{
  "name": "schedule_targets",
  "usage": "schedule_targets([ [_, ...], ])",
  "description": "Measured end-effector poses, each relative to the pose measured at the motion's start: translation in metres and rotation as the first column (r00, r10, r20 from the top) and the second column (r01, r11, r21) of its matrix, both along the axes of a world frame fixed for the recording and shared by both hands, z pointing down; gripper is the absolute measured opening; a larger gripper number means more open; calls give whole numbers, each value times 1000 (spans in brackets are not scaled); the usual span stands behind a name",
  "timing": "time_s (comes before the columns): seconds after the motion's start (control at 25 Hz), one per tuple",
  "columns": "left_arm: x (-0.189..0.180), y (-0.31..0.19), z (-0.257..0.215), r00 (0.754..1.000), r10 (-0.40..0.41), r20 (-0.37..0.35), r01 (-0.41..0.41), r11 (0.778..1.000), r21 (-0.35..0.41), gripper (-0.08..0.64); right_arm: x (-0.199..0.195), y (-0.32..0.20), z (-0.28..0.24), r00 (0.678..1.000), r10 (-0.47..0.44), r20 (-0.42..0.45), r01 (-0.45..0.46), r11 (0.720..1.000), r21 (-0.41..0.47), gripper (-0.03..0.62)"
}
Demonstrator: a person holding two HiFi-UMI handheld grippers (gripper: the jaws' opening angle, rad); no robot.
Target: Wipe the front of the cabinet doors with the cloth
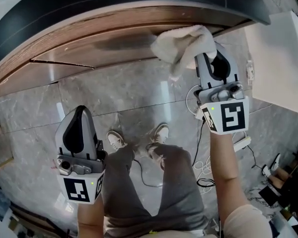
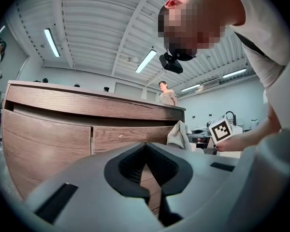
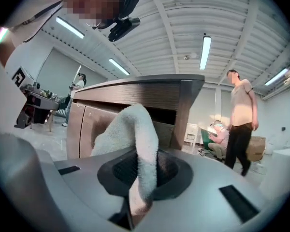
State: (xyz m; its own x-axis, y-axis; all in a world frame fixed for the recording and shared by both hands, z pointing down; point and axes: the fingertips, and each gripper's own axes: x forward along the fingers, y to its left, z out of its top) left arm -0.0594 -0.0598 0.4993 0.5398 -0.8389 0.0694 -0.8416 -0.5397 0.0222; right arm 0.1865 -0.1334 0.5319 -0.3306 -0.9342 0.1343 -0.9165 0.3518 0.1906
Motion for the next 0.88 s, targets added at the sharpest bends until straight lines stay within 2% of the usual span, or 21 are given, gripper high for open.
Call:
schedule_targets([
  [0.24,13,2,-2,1000,4,4,-4,999,-37,18,55,9,3,994,107,3,-107,993,-48,67],
  [0.4,9,2,-7,1000,-10,-3,9,999,-54,18,46,24,1,996,86,-20,-88,993,-81,67],
  [0.52,-3,3,-14,1000,-25,-5,25,998,-62,18,12,41,-5,998,44,-46,-48,995,-93,67],
  [0.64,-27,3,-9,999,-44,-3,44,996,-82,18,-43,59,-3,1000,-14,-26,11,994,-109,67],
  [0.88,-88,14,6,994,-104,22,106,987,-119,18,-171,74,24,972,-235,17,235,961,-145,67],
])
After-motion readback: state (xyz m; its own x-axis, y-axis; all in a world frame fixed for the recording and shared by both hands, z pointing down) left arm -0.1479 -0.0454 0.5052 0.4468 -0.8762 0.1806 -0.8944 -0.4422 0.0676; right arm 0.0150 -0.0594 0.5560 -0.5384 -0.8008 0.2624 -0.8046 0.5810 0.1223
